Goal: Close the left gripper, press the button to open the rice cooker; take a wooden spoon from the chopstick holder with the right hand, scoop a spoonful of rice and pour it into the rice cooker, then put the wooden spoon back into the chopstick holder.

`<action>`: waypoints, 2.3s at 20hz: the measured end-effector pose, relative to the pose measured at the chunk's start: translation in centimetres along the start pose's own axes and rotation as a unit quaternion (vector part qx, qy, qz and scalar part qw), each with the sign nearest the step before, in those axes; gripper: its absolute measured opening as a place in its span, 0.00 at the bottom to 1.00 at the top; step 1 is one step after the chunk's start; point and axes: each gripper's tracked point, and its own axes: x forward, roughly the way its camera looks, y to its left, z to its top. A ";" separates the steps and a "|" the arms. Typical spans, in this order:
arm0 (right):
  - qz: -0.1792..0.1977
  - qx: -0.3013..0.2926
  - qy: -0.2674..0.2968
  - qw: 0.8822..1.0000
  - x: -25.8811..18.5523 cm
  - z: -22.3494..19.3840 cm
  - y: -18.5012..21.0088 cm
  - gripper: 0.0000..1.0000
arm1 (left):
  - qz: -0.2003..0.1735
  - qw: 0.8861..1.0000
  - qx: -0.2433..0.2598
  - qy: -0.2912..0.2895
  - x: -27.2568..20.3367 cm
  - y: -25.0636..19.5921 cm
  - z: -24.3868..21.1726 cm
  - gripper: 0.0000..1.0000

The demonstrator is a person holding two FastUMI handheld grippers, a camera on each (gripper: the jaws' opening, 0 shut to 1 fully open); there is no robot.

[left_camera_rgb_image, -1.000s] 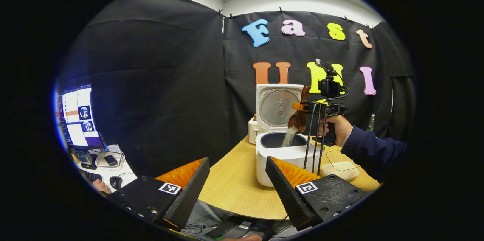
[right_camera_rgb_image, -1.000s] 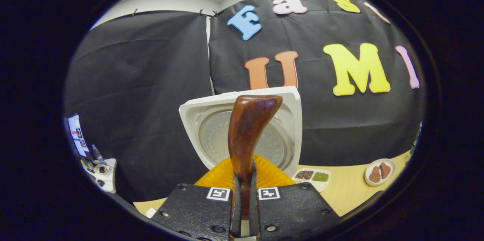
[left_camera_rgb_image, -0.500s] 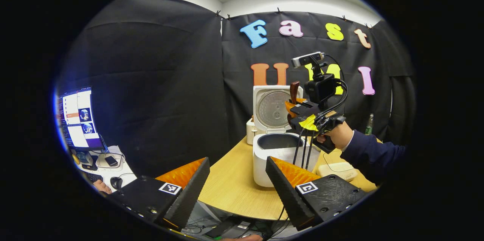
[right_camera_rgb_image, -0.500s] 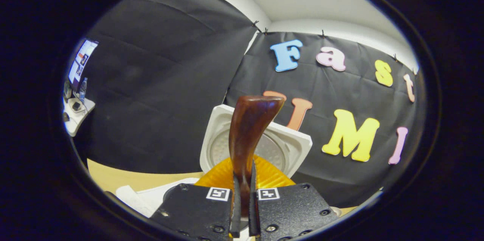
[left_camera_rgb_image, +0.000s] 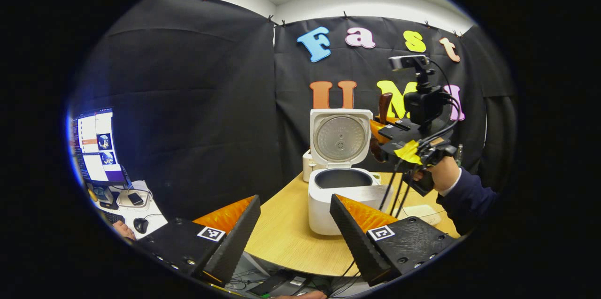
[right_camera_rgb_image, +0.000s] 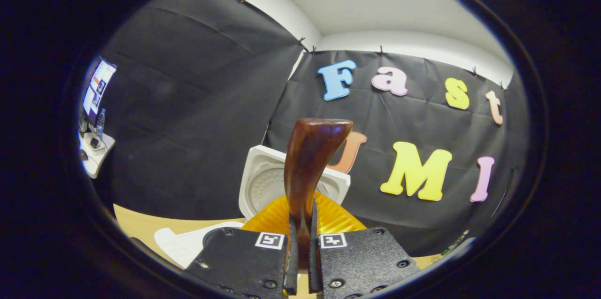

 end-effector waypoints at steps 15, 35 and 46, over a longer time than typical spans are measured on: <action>-0.139 0.087 0.049 0.985 -13.5 -4.7 -22.4 0.16 | -0.105 0.993 0.001 -0.060 6.1 -13.7 3.8 0.94; -0.219 0.216 0.141 0.941 -25.0 -18.8 -34.1 0.19 | -0.118 0.992 0.033 -0.038 7.5 -19.3 3.0 0.95; -0.285 0.182 0.135 0.931 -27.5 -19.0 -38.3 0.87 | -0.113 0.992 0.052 -0.030 8.3 -20.9 3.9 0.95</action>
